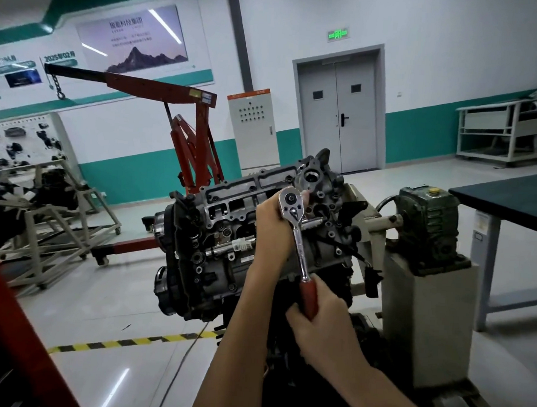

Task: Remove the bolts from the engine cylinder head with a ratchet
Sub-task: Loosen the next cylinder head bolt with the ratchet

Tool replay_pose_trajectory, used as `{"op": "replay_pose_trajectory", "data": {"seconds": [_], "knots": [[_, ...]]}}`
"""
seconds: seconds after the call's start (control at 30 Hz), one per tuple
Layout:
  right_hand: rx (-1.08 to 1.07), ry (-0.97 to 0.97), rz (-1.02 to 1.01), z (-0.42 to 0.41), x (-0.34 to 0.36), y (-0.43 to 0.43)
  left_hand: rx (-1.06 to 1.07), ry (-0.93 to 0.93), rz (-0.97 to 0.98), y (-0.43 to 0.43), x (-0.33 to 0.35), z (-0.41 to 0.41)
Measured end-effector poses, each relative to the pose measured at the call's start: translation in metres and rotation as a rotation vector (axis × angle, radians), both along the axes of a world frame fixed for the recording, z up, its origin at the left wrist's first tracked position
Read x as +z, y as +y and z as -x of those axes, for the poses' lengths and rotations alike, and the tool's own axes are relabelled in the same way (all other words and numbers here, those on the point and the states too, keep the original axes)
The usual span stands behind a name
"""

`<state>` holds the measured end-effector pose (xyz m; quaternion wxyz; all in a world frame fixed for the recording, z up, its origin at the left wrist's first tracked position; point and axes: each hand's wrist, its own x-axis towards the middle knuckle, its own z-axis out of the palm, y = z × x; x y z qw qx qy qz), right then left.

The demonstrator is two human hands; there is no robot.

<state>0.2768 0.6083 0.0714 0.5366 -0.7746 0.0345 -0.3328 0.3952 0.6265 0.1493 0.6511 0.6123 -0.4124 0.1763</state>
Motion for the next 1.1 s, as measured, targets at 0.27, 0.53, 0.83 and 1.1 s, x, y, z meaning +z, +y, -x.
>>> {"op": "replay_pose_trajectory", "data": {"seconds": [0.27,0.53,0.83,1.1], "knots": [[0.020,0.238,0.793,0.025,0.080,-0.132,0.022,0.014,-0.044,-0.001,0.002,-0.004],[-0.106,0.014,0.150,0.017,0.003,-0.030,0.060,-0.022,0.037,-0.004,-0.004,0.002],[0.002,0.181,0.504,0.027,0.038,-0.087,0.025,-0.013,-0.070,0.002,0.005,-0.005],[-0.033,0.192,0.551,0.026,0.044,-0.102,0.052,0.017,-0.023,-0.003,-0.003,-0.005]]}}
